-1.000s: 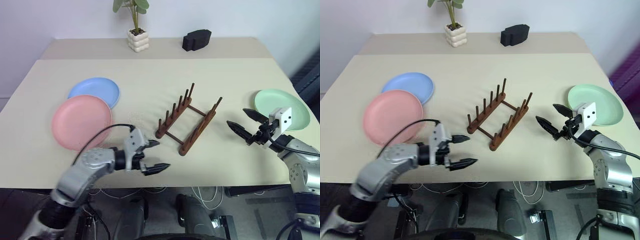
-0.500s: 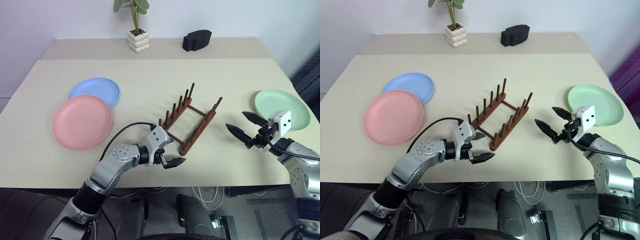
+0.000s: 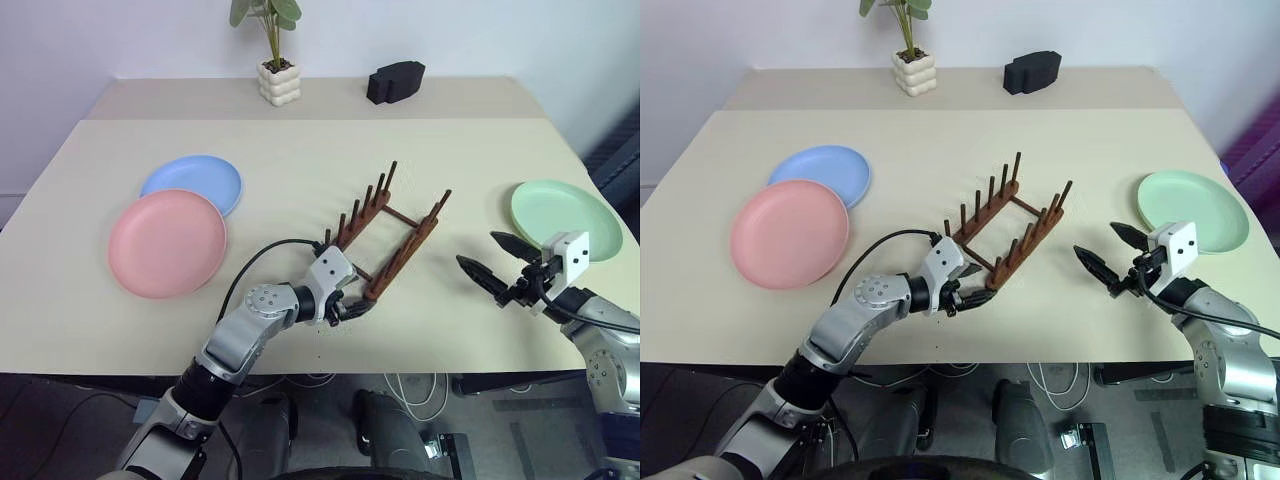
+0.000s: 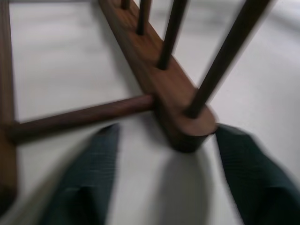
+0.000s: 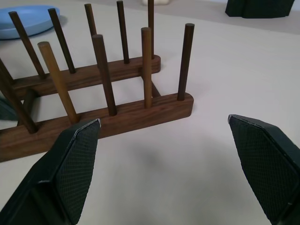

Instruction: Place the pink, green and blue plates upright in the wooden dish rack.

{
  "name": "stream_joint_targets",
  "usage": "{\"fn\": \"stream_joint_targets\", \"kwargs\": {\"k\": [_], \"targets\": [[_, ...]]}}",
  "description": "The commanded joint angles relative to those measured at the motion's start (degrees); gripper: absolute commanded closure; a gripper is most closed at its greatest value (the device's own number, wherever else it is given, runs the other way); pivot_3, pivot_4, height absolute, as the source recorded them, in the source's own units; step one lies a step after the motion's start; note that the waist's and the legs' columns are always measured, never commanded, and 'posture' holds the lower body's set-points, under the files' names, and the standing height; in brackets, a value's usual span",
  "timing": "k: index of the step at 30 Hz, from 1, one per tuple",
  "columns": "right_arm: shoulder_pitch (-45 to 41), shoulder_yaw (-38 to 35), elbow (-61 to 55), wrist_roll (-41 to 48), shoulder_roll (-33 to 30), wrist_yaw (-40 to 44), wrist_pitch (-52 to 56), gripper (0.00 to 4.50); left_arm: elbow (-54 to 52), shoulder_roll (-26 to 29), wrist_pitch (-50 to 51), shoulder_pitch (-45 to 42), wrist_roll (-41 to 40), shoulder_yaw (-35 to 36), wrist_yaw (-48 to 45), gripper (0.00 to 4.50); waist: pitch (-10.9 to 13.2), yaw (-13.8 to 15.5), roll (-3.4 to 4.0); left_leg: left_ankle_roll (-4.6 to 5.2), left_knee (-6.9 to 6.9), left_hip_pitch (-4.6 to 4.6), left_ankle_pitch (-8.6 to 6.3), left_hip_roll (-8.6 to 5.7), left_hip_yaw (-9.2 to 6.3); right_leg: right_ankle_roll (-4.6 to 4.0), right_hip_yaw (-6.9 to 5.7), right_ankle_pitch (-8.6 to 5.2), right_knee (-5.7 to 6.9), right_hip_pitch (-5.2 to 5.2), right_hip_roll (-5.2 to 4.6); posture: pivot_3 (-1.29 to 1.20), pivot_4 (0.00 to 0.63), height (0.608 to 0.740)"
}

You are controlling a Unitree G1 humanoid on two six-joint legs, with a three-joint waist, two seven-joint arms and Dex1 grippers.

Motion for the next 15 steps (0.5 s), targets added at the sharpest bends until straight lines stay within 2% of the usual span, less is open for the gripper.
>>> {"fn": "stream_joint_targets", "kwargs": {"k": [1,2,8,12,15], "targets": [[0.2,-1.8,-2.9,0.9,-0.1,-0.5,-0.1,0.0,-0.5,-0.2,0.4,0.8,1.0,0.2,0.9,3.44,0.0,0.0,0.01,0.0,0.0,0.0,0.0,0.0,0.0,0.0,0.0,0.0,0.0,0.0,0.0,0.0,0.15,0.736],[0.2,-1.8,-2.9,1.0,-0.2,-0.5,0.0,0.0,-0.4,-0.4,0.3,0.8,1.2,0.5,1.5,3.74,0.0,0.1,0.02,0.0,0.01,0.0,0.0,0.0,0.0,0.0,0.0,0.0,0.0,0.01,0.0,0.0,0.15,0.736],[-0.2,-1.7,-3.2,1.1,-0.4,-0.9,0.4,0.0,0.6,1.0,-0.6,0.9,4.6,2.3,4.9,3.74,0.0,0.4,0.06,0.0,0.01,0.05,0.0,0.0,0.01,-0.01,0.0,0.0,0.0,0.03,0.01,0.0,0.15,0.736],[-0.6,-1.5,-3.4,1.3,-0.7,-0.7,0.8,0.0,-1.8,6.0,-7.1,2.9,1.0,5.3,-2.8,3.74,-0.1,0.1,0.1,0.0,-0.03,0.12,0.0,0.04,0.05,-0.02,0.01,0.0,0.03,0.04,0.04,0.0,0.15,0.736],[-0.9,-1.5,-3.0,1.2,-1.0,-0.4,0.9,0.0,-1.8,11.9,-15.6,3.8,-0.3,6.9,-10.9,3.74,-0.1,-0.3,0.11,0.0,-0.11,0.14,0.0,0.11,0.03,-0.04,0.01,-0.01,0.03,0.03,0.1,0.0,0.15,0.736]]}}
